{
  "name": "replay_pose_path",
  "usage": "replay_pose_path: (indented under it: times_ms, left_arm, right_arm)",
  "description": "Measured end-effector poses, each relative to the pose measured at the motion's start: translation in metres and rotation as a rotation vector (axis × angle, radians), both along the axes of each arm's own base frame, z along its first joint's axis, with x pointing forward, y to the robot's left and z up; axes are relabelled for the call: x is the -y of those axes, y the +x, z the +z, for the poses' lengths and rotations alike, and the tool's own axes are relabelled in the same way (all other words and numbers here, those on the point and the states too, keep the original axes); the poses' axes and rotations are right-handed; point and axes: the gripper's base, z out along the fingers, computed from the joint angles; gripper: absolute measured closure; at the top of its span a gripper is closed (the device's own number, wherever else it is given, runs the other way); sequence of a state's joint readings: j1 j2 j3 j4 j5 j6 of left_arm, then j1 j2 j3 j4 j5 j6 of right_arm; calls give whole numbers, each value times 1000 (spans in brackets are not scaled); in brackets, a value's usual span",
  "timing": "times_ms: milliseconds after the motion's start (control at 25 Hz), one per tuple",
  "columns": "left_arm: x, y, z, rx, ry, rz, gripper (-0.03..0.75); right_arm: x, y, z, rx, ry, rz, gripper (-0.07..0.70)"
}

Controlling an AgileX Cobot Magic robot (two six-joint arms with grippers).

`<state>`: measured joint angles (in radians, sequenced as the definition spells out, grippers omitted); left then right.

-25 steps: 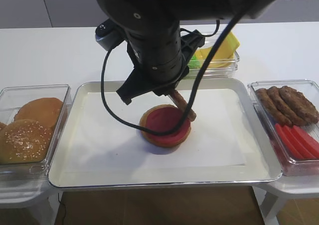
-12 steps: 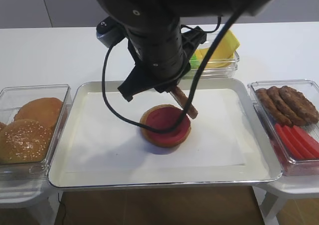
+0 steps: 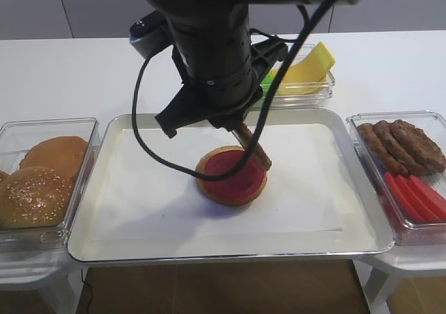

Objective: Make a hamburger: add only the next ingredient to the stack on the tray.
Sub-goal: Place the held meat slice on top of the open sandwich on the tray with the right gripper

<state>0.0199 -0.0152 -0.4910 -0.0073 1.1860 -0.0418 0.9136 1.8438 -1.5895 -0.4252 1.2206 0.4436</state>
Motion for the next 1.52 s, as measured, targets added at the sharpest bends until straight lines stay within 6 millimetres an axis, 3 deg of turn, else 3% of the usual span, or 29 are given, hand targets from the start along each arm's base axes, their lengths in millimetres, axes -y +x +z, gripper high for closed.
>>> replay_pose_path:
  times_ms: [760, 1040, 1320, 1520]
  left_arm:
    - [0, 0, 0, 0, 0, 0, 425]
    - [0, 0, 0, 0, 0, 0, 425]
    - [0, 0, 0, 0, 0, 0, 425]
    - [0, 0, 0, 0, 0, 0, 425]
  right_arm:
    - [-4, 2, -9, -12, -19, 15, 524]
    - [-5, 2, -10, -20, -14, 14, 403]
    - [-5, 2, -10, -22, -16, 18, 378]
    - [-5, 1, -10, -29, -11, 18, 290]
